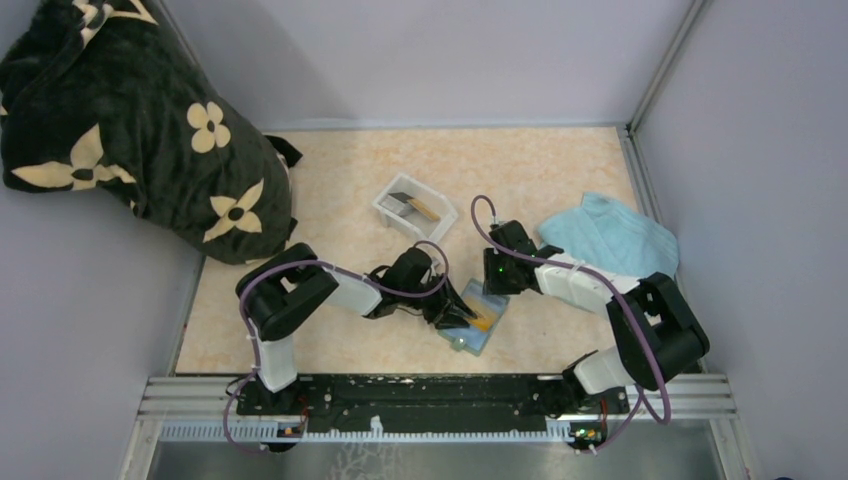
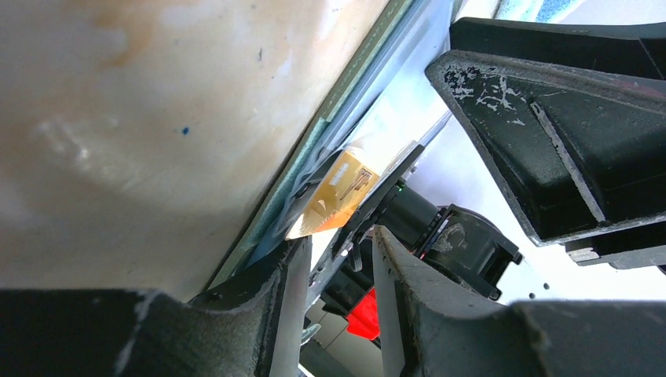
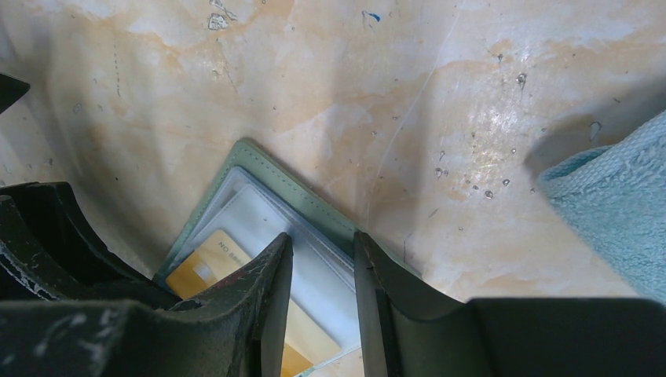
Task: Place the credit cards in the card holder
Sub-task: Insert the credit card into the card holder.
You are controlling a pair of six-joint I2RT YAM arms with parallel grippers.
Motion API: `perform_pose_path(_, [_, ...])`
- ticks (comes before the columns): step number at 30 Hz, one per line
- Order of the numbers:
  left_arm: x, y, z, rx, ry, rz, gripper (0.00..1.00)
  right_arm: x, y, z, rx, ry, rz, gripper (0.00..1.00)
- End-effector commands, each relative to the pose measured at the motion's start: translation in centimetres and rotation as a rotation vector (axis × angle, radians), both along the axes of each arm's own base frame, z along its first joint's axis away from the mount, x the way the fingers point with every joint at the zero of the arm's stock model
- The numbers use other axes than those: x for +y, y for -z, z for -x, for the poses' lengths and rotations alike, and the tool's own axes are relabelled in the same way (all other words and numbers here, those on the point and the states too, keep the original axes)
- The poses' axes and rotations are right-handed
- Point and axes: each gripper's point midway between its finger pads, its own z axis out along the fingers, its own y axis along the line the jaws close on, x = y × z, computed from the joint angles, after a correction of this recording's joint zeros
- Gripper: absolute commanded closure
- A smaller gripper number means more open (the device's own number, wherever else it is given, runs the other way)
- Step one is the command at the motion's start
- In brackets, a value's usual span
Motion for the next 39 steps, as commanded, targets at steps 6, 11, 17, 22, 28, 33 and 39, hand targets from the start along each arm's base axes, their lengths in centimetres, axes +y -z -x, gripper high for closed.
perform_pose_path(6, [5.5,7.0,4.5,0.132,0.013,-0.338,0.59,0.3,3.5,1.9,0.098,-0.035,-0.002,0.66])
perform_pose_path(11, [5.5,6.3,4.2,0.092,0.027,-0.364,0.62,0.4,3.4,1.8,0.096,-0.036,-0.005,0.66])
perform_pose_path(17, [5.6,5.9,3.5,-0.017,0.054,-0.428,0.64,0.5,3.5,1.8,0.098,-0.034,-0.009,0.66])
perform_pose_path(22, [5.7,5.6,2.8,-0.133,0.098,-0.510,0.65,0.6,3.4,1.7,0.097,-0.032,-0.013,0.66])
perform_pose_path(28, [6.5,5.3,2.5,-0.232,0.125,-0.581,0.68,0.7,3.5,1.7,0.101,-0.032,-0.018,0.66])
perform_pose_path(33, [7.1,5.3,2.6,-0.286,0.145,-0.624,0.72,0.7,3.5,1.7,0.102,-0.031,-0.017,0.66])
perform_pose_path(39, [6.9,4.9,2.6,-0.371,0.181,-0.656,0.82,0.8,3.4,1.6,0.101,-0.033,-0.017,0.66])
